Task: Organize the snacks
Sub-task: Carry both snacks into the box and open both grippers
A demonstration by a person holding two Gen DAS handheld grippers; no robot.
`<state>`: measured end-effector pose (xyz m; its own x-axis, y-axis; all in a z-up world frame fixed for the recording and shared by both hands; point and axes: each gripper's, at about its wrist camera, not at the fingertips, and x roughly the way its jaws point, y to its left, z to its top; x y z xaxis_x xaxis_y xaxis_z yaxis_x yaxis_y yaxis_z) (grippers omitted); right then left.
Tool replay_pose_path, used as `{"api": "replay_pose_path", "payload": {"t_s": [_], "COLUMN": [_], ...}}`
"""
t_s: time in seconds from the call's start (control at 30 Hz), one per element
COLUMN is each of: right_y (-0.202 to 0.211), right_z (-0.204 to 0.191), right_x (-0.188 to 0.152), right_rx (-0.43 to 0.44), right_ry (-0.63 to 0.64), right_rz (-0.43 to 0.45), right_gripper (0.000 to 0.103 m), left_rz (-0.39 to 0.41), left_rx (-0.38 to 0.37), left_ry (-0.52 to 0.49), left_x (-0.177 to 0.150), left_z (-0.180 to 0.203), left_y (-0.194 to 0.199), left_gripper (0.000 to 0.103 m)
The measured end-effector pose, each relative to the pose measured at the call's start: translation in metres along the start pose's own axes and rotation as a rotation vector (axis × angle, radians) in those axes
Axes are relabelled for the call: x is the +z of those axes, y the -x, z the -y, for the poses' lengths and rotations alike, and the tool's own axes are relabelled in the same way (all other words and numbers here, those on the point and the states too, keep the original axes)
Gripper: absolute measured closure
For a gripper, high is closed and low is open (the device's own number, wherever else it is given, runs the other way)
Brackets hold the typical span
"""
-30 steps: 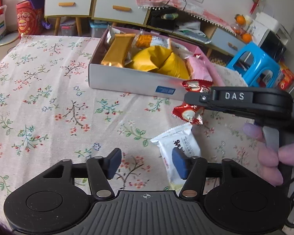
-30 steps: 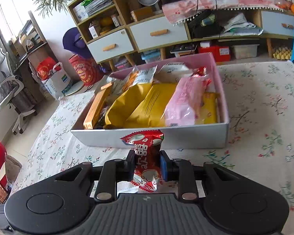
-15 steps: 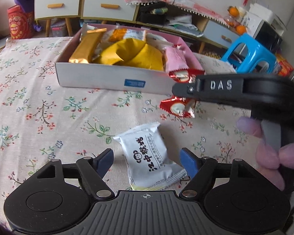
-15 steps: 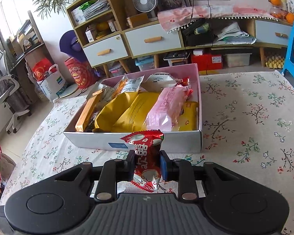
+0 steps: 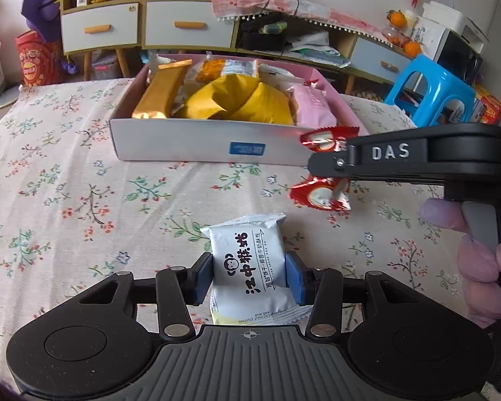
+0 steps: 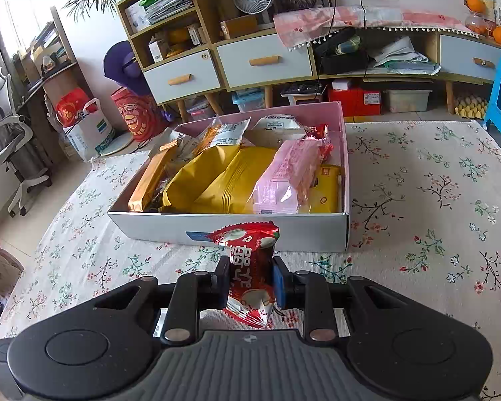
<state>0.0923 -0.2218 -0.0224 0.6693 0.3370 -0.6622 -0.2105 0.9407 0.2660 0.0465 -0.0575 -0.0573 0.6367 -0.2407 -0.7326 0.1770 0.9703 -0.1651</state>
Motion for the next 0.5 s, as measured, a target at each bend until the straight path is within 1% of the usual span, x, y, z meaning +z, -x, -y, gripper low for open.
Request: {"api": "replay_pose_path", "payload": {"t_s": [0.17, 0.5], "right_y": [0.003, 0.012], "right_z": [0.002, 0.002], "right_x": [0.0, 0.0], "right_rx": [0.0, -0.011], "right_ry": [0.002, -0.008], "right_rz": [-0.001, 0.007], "right_gripper": [0.089, 0.089], "left_rz": [0.02, 0.096], "left_rx": [0.009, 0.029], "left_ry": [0.021, -0.011], "left_x": [0.003, 0.015], "left_z": [-0.014, -0.036], "left_y": [0.008, 0.029], "left_gripper": [0.06, 0.06]}}
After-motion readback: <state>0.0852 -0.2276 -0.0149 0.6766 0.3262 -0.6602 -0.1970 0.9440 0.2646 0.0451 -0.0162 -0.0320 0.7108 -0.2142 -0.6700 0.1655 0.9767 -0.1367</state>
